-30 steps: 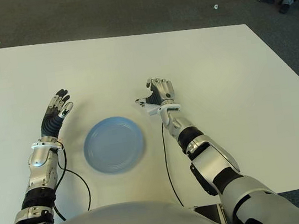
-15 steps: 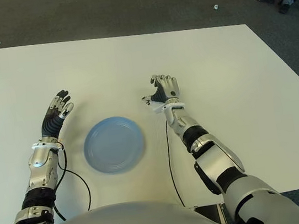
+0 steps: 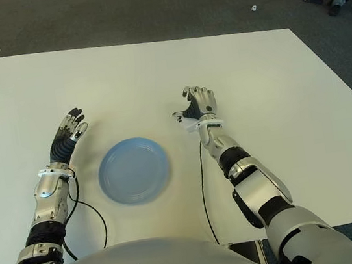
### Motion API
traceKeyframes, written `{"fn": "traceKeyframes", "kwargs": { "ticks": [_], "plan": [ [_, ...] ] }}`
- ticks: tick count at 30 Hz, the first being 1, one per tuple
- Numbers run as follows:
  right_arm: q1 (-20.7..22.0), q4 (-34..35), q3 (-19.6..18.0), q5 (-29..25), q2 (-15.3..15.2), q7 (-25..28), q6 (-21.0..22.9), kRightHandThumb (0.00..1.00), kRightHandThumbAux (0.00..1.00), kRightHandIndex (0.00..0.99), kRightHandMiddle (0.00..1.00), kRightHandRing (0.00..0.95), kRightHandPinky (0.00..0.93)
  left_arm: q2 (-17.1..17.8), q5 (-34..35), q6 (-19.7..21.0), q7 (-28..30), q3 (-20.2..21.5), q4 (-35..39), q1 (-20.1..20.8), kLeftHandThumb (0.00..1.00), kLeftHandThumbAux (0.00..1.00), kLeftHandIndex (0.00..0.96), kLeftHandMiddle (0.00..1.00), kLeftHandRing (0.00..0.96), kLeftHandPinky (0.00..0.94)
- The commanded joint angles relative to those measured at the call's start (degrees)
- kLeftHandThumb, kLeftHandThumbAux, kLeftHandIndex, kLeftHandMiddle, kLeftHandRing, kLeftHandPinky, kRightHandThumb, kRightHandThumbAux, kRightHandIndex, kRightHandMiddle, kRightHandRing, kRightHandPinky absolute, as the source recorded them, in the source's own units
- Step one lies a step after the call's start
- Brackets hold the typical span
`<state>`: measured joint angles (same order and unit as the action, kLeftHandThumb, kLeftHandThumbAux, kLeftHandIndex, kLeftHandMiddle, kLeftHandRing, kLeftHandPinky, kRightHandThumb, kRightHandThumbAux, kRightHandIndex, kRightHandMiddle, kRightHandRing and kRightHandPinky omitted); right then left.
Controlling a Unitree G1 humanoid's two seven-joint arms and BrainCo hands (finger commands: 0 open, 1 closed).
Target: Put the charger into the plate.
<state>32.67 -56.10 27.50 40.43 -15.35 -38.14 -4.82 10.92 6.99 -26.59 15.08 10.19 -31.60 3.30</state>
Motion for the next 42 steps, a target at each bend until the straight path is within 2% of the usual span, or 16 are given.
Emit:
{"fn": "traceKeyframes", "kwargs": {
  "ticks": [1,4,12,19,30,35,39,41,42],
  "plan": [
    [-0.67,-0.19,-0.07,0.21,-1.00,0.19,-1.28,0.856,0.677,0.401,0.542,0.874,0.855,0.52,0.72,-0.03,1.09,0.07,-0.93,0.29,0.000,0.498,0.040,0.070,0.043,0.008],
    [-0.77,-0.24,-0.01,0.14,-1.60,-0.39,-3.62,0.855,0.677,0.400,0.543,0.869,0.849,0.67,0.85,-0.25,1.21,0.01,-1.20,0.33,0.000,0.501,0.040,0.074,0.045,0.007],
    [-1.12,0.42,-1.03,-1.03,-2.26,-0.24,-7.61,0.851,0.681,0.392,0.534,0.827,0.752,0.92,0.93,-0.64,1.23,-0.31,-1.55,0.37,0.000,0.501,0.040,0.079,0.048,0.012],
    [-1.42,1.12,-2.59,-2.01,-1.93,0.80,-7.74,0.850,0.681,0.391,0.531,0.800,0.730,0.97,1.20,-0.68,1.75,-0.26,-1.86,0.44,0.000,0.495,0.043,0.083,0.052,0.016],
    [-1.74,2.28,-4.69,-2.95,-1.27,0.84,-7.19,0.850,0.681,0.392,0.533,0.821,0.788,0.97,0.88,-1.29,1.83,-0.23,-2.42,0.71,0.000,0.489,0.049,0.104,0.067,0.005],
    [-1.70,2.67,-4.71,-2.66,-1.38,1.36,-6.93,0.849,0.679,0.394,0.543,0.813,0.726,1.03,0.74,-1.70,1.88,-0.36,-2.58,0.75,0.000,0.482,0.057,0.114,0.069,0.008],
    [-1.57,2.81,-4.73,-3.29,-1.76,3.94,-7.94,0.847,0.672,0.427,0.502,0.736,0.628,1.12,0.77,-1.86,2.08,-0.44,-2.73,0.76,0.000,0.479,0.056,0.121,0.074,0.002],
    [-1.50,2.81,-4.84,-3.71,-1.89,5.26,-8.40,0.840,0.674,0.425,0.485,0.582,0.512,1.16,0.80,-1.86,2.18,-0.46,-2.78,0.77,0.000,0.477,0.054,0.125,0.077,0.001],
    [-1.45,2.81,-4.88,-3.98,-1.99,6.38,-8.54,0.839,0.674,0.425,0.483,0.560,0.495,1.22,0.84,-1.88,2.30,-0.47,-2.86,0.78,0.000,0.477,0.053,0.125,0.077,0.000]
  ]
}}
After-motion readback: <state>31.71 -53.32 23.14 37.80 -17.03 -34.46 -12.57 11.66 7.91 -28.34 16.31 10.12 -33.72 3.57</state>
